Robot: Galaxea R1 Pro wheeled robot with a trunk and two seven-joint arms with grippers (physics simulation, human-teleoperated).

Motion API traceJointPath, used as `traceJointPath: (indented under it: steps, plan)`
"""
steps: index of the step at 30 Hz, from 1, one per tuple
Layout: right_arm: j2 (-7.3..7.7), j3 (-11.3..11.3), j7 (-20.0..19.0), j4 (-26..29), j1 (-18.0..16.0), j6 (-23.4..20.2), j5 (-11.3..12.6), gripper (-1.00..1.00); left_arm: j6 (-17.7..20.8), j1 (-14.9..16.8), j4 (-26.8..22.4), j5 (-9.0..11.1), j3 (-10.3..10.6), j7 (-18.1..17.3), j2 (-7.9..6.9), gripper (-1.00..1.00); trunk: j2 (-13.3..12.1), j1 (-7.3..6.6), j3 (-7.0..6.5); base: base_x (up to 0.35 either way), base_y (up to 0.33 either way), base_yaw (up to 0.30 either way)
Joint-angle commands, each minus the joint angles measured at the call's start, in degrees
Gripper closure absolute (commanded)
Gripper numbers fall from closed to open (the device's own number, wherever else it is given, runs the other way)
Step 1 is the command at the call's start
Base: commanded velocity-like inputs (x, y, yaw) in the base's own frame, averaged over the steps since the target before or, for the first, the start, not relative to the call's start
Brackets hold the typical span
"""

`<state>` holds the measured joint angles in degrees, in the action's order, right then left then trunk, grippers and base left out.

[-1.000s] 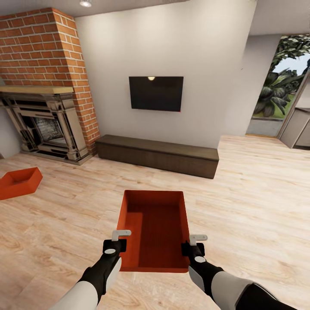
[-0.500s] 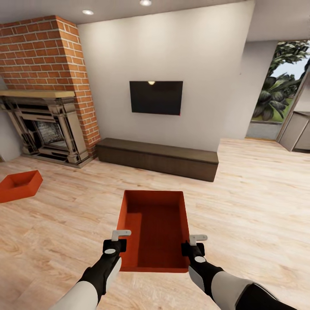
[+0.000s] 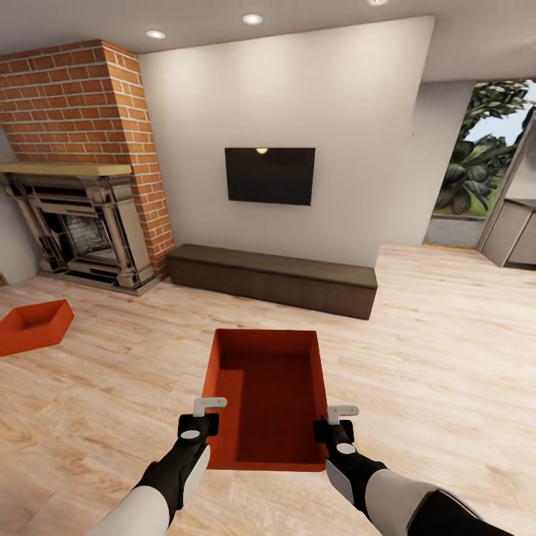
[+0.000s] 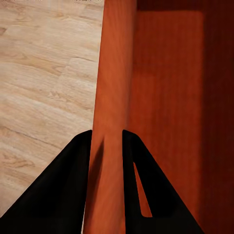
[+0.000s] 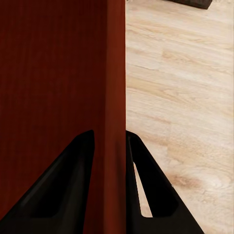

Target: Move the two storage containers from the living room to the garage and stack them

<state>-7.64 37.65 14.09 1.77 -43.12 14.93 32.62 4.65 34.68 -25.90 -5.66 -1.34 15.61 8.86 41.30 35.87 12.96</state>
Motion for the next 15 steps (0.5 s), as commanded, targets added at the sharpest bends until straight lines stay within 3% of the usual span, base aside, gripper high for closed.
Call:
traceJointPath:
  steps: [1, 15]
  plan:
    - [-0.01, -0.8, -0.1, 0.2, 0.0, 0.1, -0.8, 1.0, 0.5, 0.0, 0.0, -0.6, -4.1, 0.3, 0.03, 1.0, 0.1, 0.01, -0.02, 0.0, 0.0, 0.0]
    - [0.02, -0.8, -0.1, 0.2, 0.0, 0.1, -0.8, 1.0, 0.5, 0.0, -0.1, -0.6, -4.1, 0.4, 0.05, 1.0, 0.1, 0.01, -1.32, 0.0, 0.0, 0.0]
